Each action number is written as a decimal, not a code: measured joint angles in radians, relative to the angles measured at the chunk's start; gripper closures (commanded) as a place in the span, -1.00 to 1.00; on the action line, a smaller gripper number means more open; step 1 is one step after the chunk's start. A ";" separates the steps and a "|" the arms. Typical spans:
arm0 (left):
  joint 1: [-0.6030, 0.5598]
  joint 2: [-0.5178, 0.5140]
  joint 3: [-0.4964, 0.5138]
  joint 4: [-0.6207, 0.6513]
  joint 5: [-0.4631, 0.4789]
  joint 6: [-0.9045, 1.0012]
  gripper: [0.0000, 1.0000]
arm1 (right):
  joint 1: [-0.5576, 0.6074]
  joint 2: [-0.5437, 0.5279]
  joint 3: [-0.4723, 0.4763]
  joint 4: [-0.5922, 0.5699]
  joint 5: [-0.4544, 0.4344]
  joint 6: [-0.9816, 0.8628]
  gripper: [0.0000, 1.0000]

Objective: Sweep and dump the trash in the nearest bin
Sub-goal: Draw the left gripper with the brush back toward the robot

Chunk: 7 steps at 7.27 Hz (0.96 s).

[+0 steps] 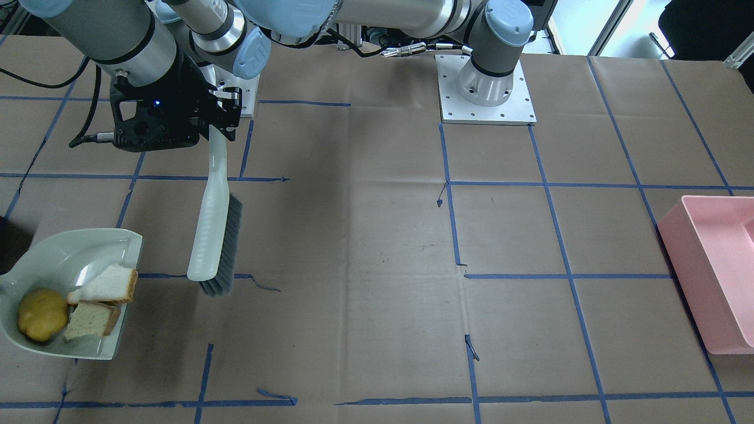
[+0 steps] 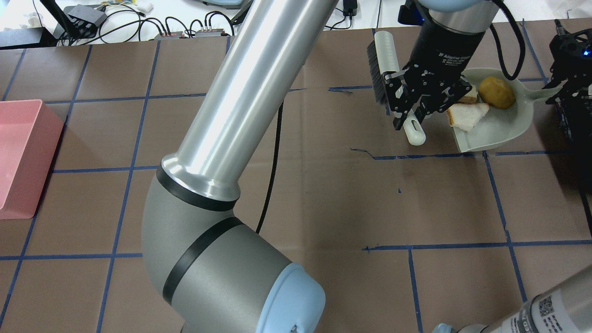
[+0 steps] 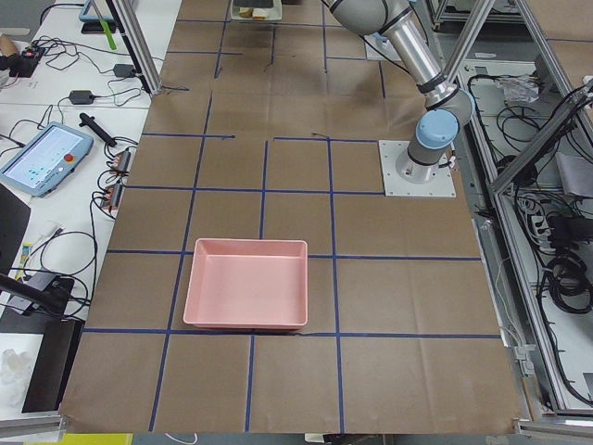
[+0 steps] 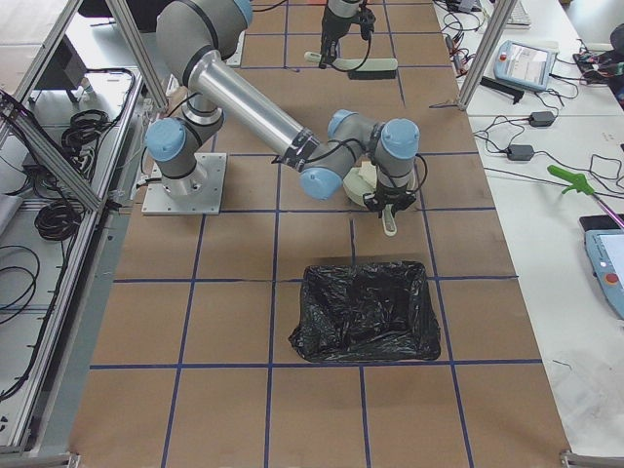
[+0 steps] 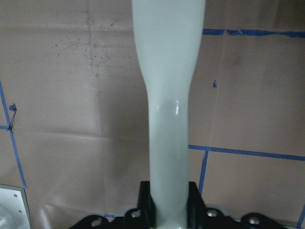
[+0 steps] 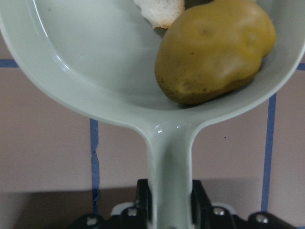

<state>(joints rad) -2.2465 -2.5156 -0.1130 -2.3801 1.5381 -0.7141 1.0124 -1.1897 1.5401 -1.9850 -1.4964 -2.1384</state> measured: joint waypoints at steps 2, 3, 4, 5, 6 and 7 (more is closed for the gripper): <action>0.019 0.166 -0.332 0.177 -0.001 0.013 1.00 | -0.002 -0.069 0.000 0.080 -0.010 0.001 1.00; 0.034 0.291 -0.567 0.316 -0.002 0.018 1.00 | -0.005 -0.097 0.000 0.107 -0.016 0.001 1.00; 0.052 0.393 -0.759 0.422 -0.003 0.027 1.00 | -0.008 -0.117 0.000 0.126 -0.025 0.000 1.00; 0.062 0.458 -0.896 0.485 -0.005 0.047 1.00 | -0.011 -0.133 0.001 0.140 -0.033 -0.005 1.00; 0.065 0.505 -1.004 0.541 -0.007 0.068 1.00 | -0.020 -0.148 0.002 0.149 -0.040 -0.011 1.00; 0.068 0.559 -1.131 0.621 -0.009 0.079 0.98 | -0.043 -0.159 0.003 0.155 -0.047 -0.024 1.00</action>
<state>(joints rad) -2.1789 -1.9568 -1.2436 -1.7588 1.5295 -0.6347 0.9692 -1.3483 1.5430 -1.8303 -1.5431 -2.1619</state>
